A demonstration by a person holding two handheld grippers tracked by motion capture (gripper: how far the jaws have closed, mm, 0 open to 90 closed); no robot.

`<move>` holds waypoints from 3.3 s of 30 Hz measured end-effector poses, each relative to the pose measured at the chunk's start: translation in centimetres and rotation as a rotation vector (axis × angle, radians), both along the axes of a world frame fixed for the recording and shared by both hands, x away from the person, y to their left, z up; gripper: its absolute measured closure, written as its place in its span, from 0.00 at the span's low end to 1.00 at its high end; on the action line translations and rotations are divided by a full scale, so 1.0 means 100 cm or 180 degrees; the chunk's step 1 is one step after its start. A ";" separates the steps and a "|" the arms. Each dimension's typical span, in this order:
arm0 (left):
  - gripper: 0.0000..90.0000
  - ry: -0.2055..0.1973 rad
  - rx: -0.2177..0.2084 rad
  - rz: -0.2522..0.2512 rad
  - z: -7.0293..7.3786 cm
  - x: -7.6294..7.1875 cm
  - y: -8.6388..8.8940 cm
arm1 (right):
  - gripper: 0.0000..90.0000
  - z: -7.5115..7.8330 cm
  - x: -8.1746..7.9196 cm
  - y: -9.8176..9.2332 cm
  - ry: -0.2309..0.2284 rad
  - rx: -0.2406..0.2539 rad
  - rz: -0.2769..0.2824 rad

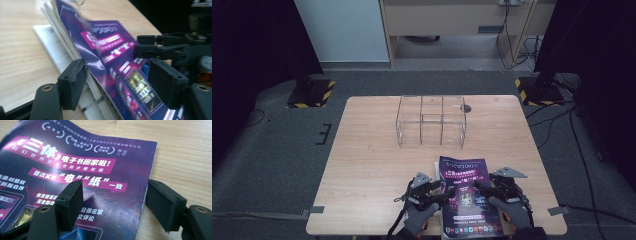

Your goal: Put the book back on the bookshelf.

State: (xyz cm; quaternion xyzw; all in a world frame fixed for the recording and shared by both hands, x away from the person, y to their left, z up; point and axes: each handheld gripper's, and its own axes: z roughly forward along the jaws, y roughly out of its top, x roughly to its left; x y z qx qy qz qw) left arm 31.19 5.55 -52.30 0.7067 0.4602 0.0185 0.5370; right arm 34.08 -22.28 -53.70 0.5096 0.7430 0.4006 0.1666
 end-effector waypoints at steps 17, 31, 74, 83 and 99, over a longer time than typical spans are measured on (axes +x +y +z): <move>0.25 0.0172 0.0401 0.0137 -0.016 0.012 0.000 | 0.36 0.000 0.000 0.000 -0.0009 -0.0030 0.0006; 0.28 0.0053 0.0780 0.0326 -0.013 0.032 -0.007 | 0.36 0.000 -0.001 0.000 -0.0001 -0.0006 0.0042; 0.31 -0.0067 0.1128 0.0410 -0.011 0.019 -0.004 | 0.37 0.000 -0.002 0.001 -0.0012 -0.0049 0.0042; 0.28 0.0097 0.0699 0.0534 -0.014 0.021 -0.017 | 0.37 0.000 -0.003 0.001 -0.0003 -0.0026 0.0026; 0.36 0.0680 -0.0340 0.0455 -0.021 0.023 0.012 | 0.37 0.000 -0.002 -0.003 0.0004 0.0041 -0.0038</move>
